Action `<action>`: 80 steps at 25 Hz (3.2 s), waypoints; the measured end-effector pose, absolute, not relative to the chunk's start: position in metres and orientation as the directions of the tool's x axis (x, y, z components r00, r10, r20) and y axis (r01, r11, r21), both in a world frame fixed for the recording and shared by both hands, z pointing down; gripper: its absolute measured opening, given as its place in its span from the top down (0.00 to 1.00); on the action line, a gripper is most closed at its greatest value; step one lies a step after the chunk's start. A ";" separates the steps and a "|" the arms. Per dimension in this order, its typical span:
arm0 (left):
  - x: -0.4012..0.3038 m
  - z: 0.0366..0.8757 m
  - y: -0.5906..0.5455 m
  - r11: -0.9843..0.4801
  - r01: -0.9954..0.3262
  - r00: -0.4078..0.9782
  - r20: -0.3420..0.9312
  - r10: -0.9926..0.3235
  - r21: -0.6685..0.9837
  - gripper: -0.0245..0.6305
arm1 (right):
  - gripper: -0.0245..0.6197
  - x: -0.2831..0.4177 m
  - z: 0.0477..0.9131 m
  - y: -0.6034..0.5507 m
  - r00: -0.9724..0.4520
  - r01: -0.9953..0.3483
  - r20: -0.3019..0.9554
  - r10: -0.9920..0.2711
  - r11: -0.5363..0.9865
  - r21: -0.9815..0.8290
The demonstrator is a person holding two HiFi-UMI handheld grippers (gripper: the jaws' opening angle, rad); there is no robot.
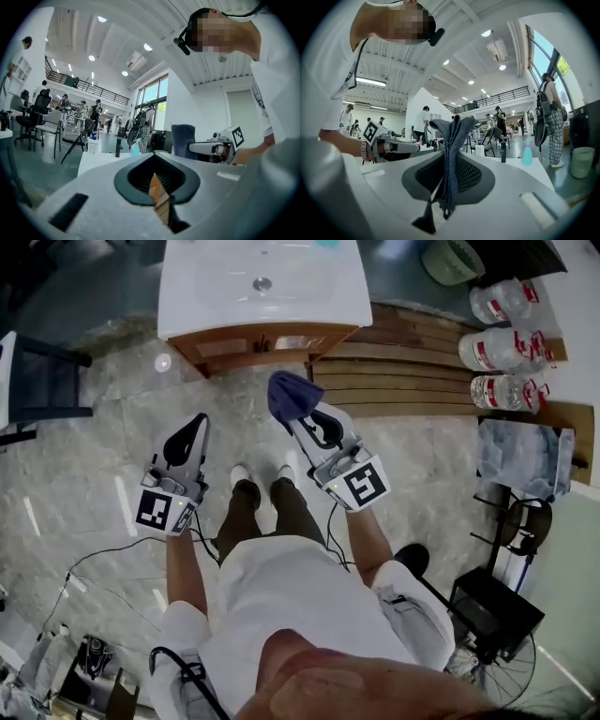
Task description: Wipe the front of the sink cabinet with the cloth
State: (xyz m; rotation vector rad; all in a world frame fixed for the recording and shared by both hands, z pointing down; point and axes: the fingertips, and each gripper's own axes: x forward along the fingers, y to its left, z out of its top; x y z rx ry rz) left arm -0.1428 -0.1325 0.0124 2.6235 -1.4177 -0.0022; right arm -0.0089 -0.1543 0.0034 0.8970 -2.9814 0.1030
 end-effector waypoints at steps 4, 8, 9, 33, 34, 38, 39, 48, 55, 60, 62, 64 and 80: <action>-0.151 0.054 -0.137 -0.518 -0.844 0.530 0.064 -0.846 0.135 0.96 | 0.88 -0.027 0.047 -0.164 -0.849 -0.528 0.042 -0.526 0.848 -0.051; -0.166 0.109 -0.148 -0.479 -0.865 0.488 0.033 -0.872 0.148 0.96 | 0.87 -0.051 0.091 -0.179 -0.868 -0.496 0.012 -0.496 0.868 -0.019; -0.169 0.124 -0.152 -0.471 -0.870 0.479 0.026 -0.877 0.148 0.96 | 0.87 -0.057 0.101 -0.185 -0.868 -0.496 -0.001 -0.496 0.868 -0.016; -0.163 0.489 -0.254 -0.511 -0.859 0.508 -0.162 -0.846 -0.021 0.96 | 0.87 -0.065 0.451 -0.277 -0.858 -0.514 -0.108 -0.503 0.835 0.194; -0.160 0.492 -0.254 -0.516 -0.856 0.514 -0.176 -0.840 -0.040 0.96 | 0.87 -0.065 0.453 -0.276 -0.864 -0.504 -0.120 -0.489 0.839 0.206; -0.159 0.497 -0.252 -0.489 -0.869 0.494 -0.201 -0.846 -0.079 0.96 | 0.87 -0.069 0.443 -0.269 -0.888 -0.458 -0.178 -0.424 0.850 0.260; -0.157 0.501 -0.252 -0.477 -0.876 0.482 -0.197 -0.854 -0.076 0.96 | 0.87 -0.069 0.441 -0.268 -0.891 -0.450 -0.193 -0.411 0.853 0.265; -0.138 0.510 -0.233 -0.438 -0.891 0.453 -0.151 -0.879 -0.122 0.96 | 0.87 -0.101 0.436 -0.264 -0.917 -0.377 -0.232 -0.325 0.896 0.234; -0.146 0.534 -0.224 -0.391 -0.908 0.407 -0.100 -0.908 -0.151 0.96 | 0.87 -0.175 0.408 -0.270 -0.947 -0.300 -0.192 -0.258 0.924 0.239; -0.156 0.531 -0.215 -0.359 -0.900 0.390 -0.091 -0.916 -0.247 0.96 | 0.87 -0.230 0.417 -0.260 -0.974 -0.217 -0.125 -0.190 0.940 0.264; -0.163 0.530 -0.213 -0.325 -0.910 0.359 -0.100 -0.928 -0.256 0.96 | 0.87 -0.248 0.422 -0.255 -0.980 -0.192 -0.111 -0.166 0.939 0.285; -0.168 0.528 -0.212 -0.288 -0.922 0.323 -0.102 -0.941 -0.260 0.96 | 0.87 -0.262 0.422 -0.254 -0.981 -0.189 -0.104 -0.164 0.932 0.311; -0.134 0.503 -0.189 -0.329 -0.903 0.383 -0.170 -0.908 -0.276 0.96 | 0.87 -0.286 0.384 -0.340 -0.870 -0.481 -0.139 -0.473 0.876 0.029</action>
